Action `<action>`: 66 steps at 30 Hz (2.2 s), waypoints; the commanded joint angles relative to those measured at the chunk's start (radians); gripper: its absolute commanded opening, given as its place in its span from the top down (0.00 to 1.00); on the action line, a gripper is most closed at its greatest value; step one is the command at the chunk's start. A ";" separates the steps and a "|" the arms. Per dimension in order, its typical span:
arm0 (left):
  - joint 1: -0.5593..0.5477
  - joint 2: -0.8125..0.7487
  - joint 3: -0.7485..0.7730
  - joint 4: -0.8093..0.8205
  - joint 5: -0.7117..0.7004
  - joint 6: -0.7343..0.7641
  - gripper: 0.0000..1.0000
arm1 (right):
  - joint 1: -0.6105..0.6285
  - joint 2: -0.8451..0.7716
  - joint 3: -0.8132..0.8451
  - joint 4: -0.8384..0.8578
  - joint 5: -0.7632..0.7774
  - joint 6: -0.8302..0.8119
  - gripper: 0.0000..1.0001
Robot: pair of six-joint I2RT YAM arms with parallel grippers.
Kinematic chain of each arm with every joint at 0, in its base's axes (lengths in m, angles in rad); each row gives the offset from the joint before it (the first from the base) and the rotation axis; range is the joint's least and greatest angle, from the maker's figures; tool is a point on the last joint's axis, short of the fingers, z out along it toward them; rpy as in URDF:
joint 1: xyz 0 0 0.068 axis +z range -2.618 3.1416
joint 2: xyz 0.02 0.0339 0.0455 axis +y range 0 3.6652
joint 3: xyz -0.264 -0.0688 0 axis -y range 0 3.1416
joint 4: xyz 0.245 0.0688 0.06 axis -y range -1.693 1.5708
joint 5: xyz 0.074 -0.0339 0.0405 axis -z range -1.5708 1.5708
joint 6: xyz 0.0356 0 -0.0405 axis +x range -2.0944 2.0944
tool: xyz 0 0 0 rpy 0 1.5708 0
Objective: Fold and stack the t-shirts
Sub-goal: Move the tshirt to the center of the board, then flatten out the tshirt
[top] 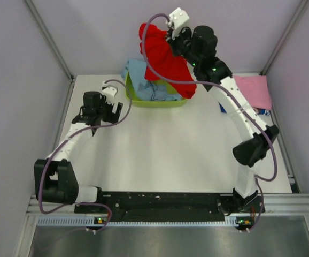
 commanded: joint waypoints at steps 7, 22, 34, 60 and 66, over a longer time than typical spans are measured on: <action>0.011 -0.169 0.129 -0.085 -0.211 0.056 0.04 | 0.198 -0.457 -0.236 0.134 -0.441 -0.021 1.00; 0.059 -0.230 0.122 -0.159 -0.198 0.174 0.02 | 0.044 -0.673 -0.975 0.171 -0.949 0.128 0.99; 0.051 -0.236 0.068 -0.452 0.392 0.314 0.01 | -0.271 -0.336 -0.989 0.000 -0.408 0.490 0.14; -0.294 -0.177 -0.288 -0.430 0.389 0.429 0.42 | 0.235 -0.276 -1.160 0.123 0.167 0.496 1.00; -0.297 -0.174 -0.297 -0.385 0.372 0.421 0.82 | 0.223 -0.532 -1.163 0.065 0.221 0.464 1.00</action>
